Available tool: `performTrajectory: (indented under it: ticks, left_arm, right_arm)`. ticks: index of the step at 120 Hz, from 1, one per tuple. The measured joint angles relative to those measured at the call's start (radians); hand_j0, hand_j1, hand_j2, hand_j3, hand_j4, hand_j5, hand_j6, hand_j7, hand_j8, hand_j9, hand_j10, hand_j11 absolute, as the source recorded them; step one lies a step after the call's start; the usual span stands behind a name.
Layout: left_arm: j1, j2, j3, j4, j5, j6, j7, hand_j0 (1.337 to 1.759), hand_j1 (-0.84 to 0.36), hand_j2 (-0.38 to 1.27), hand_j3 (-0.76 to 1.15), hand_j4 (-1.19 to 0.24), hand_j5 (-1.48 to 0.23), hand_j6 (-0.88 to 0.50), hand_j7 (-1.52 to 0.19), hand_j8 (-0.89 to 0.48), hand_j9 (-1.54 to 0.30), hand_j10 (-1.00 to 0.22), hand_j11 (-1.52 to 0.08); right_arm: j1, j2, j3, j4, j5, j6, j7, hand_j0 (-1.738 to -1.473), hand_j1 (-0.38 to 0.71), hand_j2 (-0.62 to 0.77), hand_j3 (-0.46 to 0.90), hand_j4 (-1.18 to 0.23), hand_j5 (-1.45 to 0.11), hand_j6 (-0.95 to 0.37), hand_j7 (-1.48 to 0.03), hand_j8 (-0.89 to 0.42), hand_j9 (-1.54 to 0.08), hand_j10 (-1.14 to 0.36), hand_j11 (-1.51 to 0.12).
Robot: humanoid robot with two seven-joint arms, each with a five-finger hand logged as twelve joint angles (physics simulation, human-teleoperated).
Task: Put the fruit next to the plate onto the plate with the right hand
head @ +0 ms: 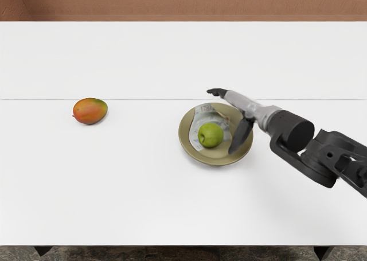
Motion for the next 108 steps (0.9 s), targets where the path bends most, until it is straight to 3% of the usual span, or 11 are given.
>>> performTrajectory:
  ticks: [31,62,108]
  left_arm:
    - [0.000,0.000,0.000,0.000,0.000,0.000,0.000,1.658,0.35,0.00,0.00,0.00,0.00,0.00,0.00,0.00,0.00,0.00,0.00]
    - [0.000,0.000,0.000,0.000,0.000,0.000,0.000,1.658,0.35,0.00,0.00,0.00,0.00,0.00,0.00,0.00,0.00,0.00,0.00]
    - [-0.002,0.000,0.000,-0.006,0.000,-0.001,0.000,1.658,0.35,0.00,0.00,0.00,0.00,0.00,0.00,0.00,0.00,0.00,0.00]
  right_arm:
    - [0.002,-0.115,0.260,-0.034,0.401,0.325,0.000,-1.658,-0.33,0.00,0.00,-0.02,-0.03,-0.02,-0.03,-0.02,-0.03,-0.02,-0.03]
    - [0.006,-0.270,0.377,-0.095,0.766,0.526,0.000,-1.658,-0.34,0.00,0.00,-0.01,-0.01,-0.01,-0.01,-0.01,-0.01,-0.01,-0.01]
    - [0.006,-0.347,0.438,-0.153,0.968,0.552,0.000,-1.658,-0.35,0.00,0.00,0.00,0.00,0.00,0.00,0.00,0.00,0.00,0.00]
